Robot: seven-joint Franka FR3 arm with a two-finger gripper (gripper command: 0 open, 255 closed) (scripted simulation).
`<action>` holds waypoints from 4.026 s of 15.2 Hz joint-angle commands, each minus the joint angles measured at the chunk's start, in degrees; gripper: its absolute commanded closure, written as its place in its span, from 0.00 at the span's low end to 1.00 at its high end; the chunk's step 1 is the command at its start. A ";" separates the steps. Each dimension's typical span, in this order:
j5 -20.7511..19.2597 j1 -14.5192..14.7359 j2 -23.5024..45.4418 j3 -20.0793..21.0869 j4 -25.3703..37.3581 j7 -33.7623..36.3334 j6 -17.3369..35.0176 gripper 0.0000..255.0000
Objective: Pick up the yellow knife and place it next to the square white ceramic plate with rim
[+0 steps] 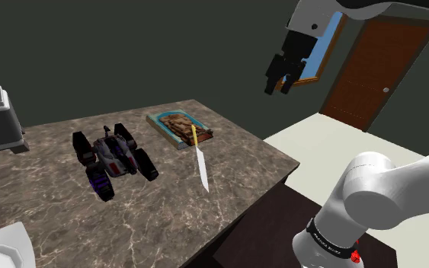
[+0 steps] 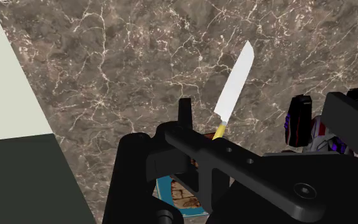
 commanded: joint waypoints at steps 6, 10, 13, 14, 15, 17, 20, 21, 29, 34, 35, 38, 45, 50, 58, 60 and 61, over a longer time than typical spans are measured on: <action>1.85 -0.52 4.51 0.44 -5.62 2.82 10.13 0.00; 3.48 -0.70 9.63 0.75 -8.76 4.77 18.42 0.00; 4.82 -0.66 14.33 0.90 -10.26 6.02 24.66 0.00; 5.30 -0.62 16.04 0.93 -10.59 6.39 26.73 0.00; 5.81 -0.57 17.83 0.96 -10.84 6.73 28.78 0.00; 6.90 -0.41 21.61 0.98 -11.07 7.32 32.82 0.00; 8.78 -0.09 27.69 0.96 -10.77 7.94 38.66 0.00; 9.48 0.05 29.82 0.92 -10.50 8.07 40.52 0.00; 16.98 1.21 47.87 0.75 -5.19 7.35 53.20 0.00; 19.21 1.49 52.17 1.32 -4.59 6.15 56.85 0.00; 19.60 1.54 52.88 1.45 -4.57 5.88 57.53 0.00; 20.63 1.67 54.76 1.83 -4.47 5.15 59.29 0.00; 20.62 1.66 54.75 1.84 -4.47 5.16 59.28 0.00; 20.62 1.66 54.75 1.84 -4.47 5.16 59.28 1.00; 19.33 1.75 52.77 1.50 -4.27 6.43 57.20 1.00; 18.51 1.77 51.50 1.32 -4.07 7.23 55.79 1.00; 18.13 1.77 50.88 1.24 -3.94 7.62 55.08 1.00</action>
